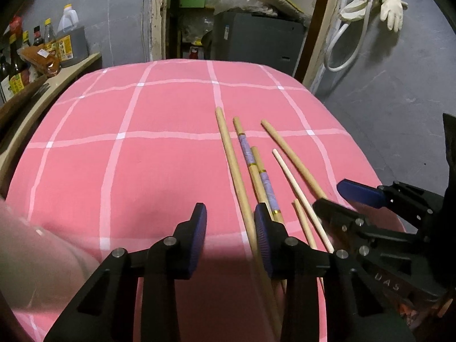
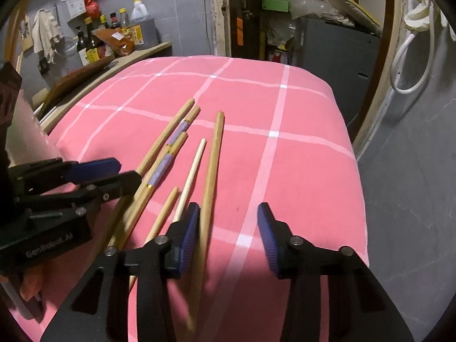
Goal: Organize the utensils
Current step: 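Close the left tool on a chopstick while the right tool grasps another, then lift both held chopsticks upright and carry them over the white caddy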
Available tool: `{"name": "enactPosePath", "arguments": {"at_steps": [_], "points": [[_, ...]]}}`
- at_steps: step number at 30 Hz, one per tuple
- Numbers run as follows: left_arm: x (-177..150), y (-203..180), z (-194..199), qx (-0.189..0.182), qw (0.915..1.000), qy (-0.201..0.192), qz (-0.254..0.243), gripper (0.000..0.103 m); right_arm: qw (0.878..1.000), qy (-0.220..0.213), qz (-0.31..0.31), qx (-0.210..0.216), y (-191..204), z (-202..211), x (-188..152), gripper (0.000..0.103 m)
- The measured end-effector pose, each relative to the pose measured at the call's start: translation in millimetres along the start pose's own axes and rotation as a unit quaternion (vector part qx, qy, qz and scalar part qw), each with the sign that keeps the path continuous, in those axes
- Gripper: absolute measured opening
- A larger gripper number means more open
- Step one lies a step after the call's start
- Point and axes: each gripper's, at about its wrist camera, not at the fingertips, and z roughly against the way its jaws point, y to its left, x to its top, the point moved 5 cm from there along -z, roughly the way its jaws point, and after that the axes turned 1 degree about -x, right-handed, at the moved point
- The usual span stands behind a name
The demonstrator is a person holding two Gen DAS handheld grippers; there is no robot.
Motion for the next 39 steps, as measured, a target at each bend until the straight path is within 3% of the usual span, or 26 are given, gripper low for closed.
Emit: {"name": "enactPosePath", "arguments": {"at_steps": [7,11,16,23,32,39], "points": [[10.1,-0.1,-8.7,0.003,1.0000,0.004,0.001,0.028,0.999,0.010,-0.026,0.018,-7.9,-12.3,16.3,0.030],[11.0,-2.0,-9.5,0.005,1.0000,0.005,-0.001,0.016,1.000,0.019,-0.009,0.005,-1.6,-16.0,19.9,0.029],[9.6,-3.7,-9.4,-0.003,0.9999,0.012,0.000,0.008,0.999,0.036,-0.003,0.021,6.1,-18.1,20.3,0.008],[3.0,-0.8,1.6,-0.019,0.9995,0.017,0.019,0.005,0.995,0.034,-0.074,0.056,-6.6,-10.0,13.6,0.005],[-12.8,-7.7,27.9,-0.038,0.9989,-0.001,0.027,0.005,0.990,-0.047,-0.108,0.072,-1.2,37.5,-10.3,0.005],[-20.6,-19.6,77.1,-0.074,0.9938,-0.081,0.018,0.005,0.976,-0.166,-0.121,0.073,10.7,90.1,-20.2,0.005]]}}
